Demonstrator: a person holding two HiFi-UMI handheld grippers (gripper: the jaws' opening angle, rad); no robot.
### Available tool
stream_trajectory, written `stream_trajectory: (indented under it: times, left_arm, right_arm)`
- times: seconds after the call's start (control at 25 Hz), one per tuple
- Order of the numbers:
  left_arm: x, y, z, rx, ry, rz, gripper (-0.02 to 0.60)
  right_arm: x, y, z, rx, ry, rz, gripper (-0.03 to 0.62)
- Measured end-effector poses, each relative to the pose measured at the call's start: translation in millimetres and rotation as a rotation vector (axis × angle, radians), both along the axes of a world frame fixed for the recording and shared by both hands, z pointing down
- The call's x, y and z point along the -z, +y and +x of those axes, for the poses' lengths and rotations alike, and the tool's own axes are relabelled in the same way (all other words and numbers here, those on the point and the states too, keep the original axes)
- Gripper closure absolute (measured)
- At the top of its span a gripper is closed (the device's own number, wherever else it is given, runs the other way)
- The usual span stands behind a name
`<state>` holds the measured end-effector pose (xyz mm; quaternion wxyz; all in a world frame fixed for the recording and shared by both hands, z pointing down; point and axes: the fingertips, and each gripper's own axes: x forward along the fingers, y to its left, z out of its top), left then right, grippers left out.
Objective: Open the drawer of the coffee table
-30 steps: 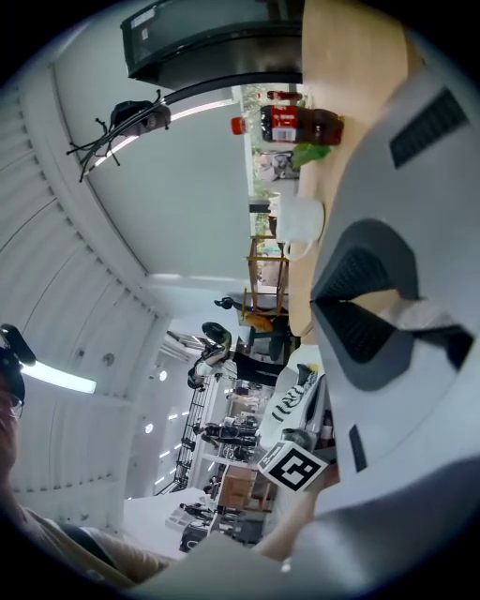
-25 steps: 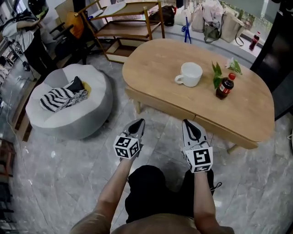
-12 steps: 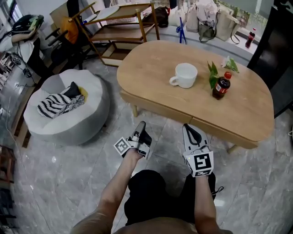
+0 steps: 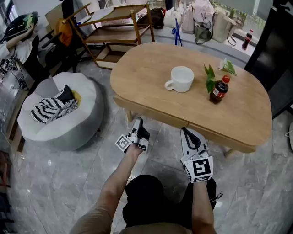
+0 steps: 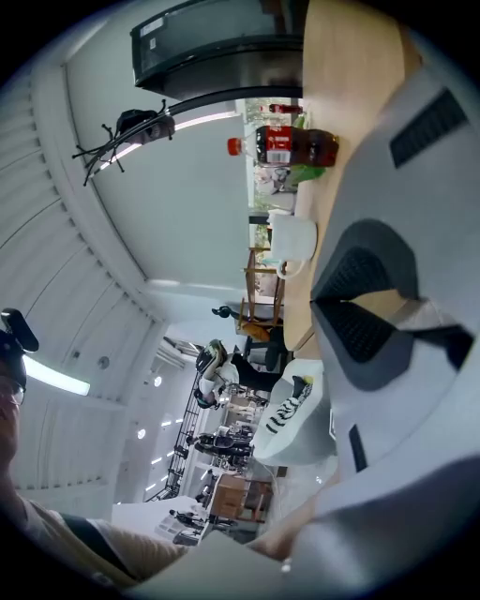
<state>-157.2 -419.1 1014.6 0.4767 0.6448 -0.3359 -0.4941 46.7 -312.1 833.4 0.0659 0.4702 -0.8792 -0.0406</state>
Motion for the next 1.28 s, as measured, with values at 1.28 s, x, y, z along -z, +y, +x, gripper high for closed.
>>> stream_trajectory:
  times: [1.28]
  left_arm:
    - [6, -9, 6, -0.06, 0.121, 0.223, 0.388]
  right_arm:
    - [-8, -17, -16, -0.023, -0.041, -0.073, 0.589]
